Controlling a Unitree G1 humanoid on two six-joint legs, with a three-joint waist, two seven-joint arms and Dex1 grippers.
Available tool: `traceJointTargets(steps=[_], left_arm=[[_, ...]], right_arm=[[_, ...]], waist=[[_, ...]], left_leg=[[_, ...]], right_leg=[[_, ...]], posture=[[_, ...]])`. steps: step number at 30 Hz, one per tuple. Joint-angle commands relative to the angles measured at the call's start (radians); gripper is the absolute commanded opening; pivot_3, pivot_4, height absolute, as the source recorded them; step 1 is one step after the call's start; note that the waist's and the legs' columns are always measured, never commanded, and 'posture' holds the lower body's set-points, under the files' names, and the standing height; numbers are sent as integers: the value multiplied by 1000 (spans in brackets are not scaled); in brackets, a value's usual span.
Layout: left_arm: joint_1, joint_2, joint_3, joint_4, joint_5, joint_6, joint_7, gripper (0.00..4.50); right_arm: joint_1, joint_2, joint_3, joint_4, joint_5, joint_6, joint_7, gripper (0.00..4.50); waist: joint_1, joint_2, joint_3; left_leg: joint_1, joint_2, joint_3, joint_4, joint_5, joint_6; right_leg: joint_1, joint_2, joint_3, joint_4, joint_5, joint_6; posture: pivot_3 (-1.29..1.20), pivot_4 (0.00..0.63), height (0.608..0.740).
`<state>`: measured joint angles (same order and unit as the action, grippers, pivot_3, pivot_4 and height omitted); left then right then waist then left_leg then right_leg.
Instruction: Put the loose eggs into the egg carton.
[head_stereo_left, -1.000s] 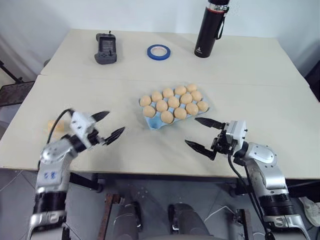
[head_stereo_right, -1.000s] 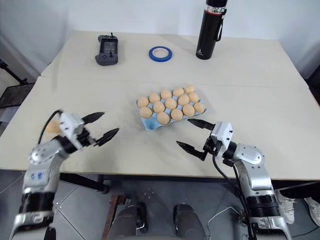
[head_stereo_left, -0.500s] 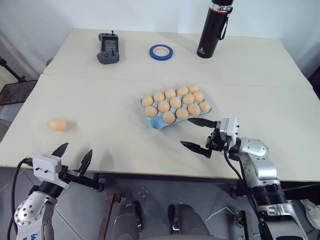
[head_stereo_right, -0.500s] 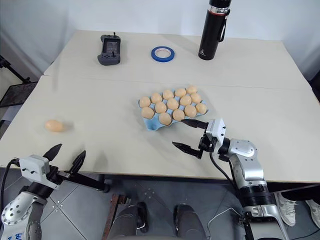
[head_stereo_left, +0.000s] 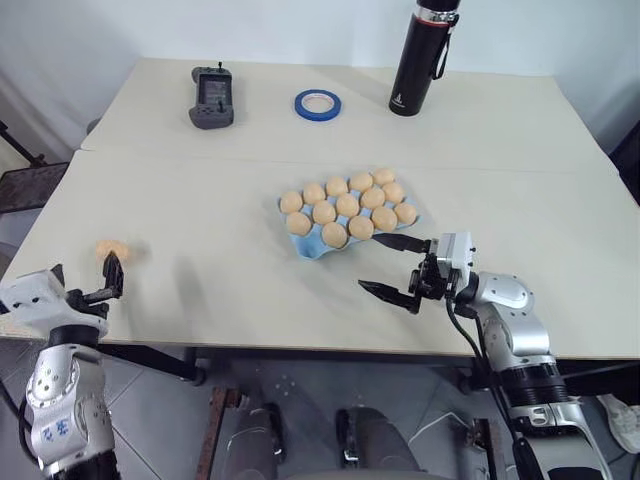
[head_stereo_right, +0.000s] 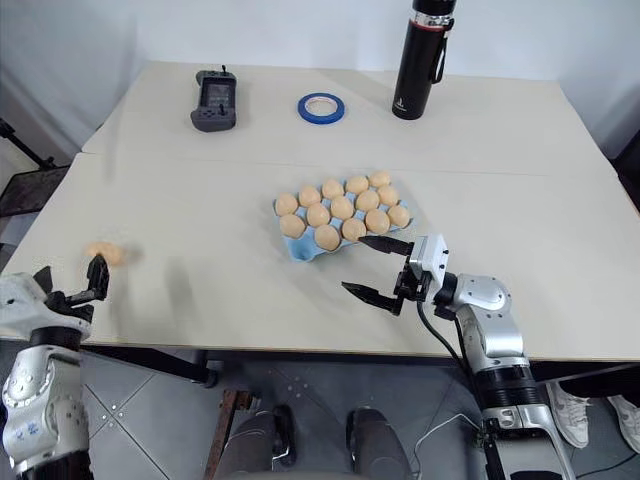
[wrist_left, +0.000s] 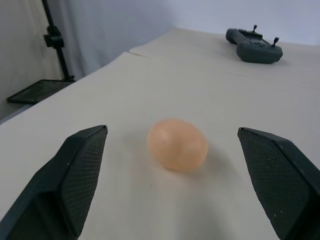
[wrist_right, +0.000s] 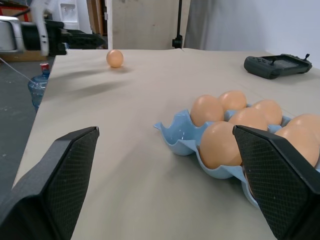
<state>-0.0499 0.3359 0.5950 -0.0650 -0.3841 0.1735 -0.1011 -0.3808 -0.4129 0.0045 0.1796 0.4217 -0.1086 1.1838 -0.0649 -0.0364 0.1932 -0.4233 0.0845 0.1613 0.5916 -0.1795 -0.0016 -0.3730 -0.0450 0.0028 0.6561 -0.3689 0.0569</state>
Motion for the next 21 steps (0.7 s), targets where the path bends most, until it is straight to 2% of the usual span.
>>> traceJointTargets(steps=[1, 6, 9, 14, 18, 21], left_arm=[[-85, 58, -6, 111, 24, 33, 23, 4456], [-202, 117, -78, 275, 82, 44, 7, 4456], [-221, 116, -97, 294, 80, 41, -11, 3862], [-227, 125, -122, 298, 74, 53, -45, 2334], [-261, 156, -202, 251, 90, 8, -158, 2163], [-349, 194, -359, 198, 113, -46, -354, 2163]], right_arm=[[-1, -2, -7, -32, 12, -10, 1, 4500], [3, -1, -15, -38, 7, -14, -14, 4500], [13, 0, -20, -49, 7, -16, -31, 4500], [29, 3, -17, -65, 8, -19, -47, 4500], [30, 1, -18, -62, 7, -23, -55, 4500], [34, -4, -21, -58, 5, -26, -56, 4500]], waist=[[4, 0, 0], [8, 0, 0], [7, 0, 0], [7, 0, 0], [8, 0, 0], [18, -1, 0]], left_leg=[[0, 0, 0, 0, 0, 0], [0, 0, 2, -1, 0, -1], [0, 0, 2, -1, 0, -1], [0, 1, 2, -1, 1, -2], [0, 0, 2, -1, 1, -2], [0, 0, 1, -1, 1, -3]], right_leg=[[0, 0, 0, 0, 0, 0], [-1, 0, 1, 0, 0, 0], [-2, 0, 1, 0, 0, 0], [-2, 1, 1, 1, 0, 0], [-2, 0, 1, 2, 0, 0], [-2, 0, 0, 2, 0, 0]], posture=[[0, 150, 740], [0, 150, 740], [0, 150, 740], [0, 150, 740], [0, 150, 740], [0, 150, 740]])
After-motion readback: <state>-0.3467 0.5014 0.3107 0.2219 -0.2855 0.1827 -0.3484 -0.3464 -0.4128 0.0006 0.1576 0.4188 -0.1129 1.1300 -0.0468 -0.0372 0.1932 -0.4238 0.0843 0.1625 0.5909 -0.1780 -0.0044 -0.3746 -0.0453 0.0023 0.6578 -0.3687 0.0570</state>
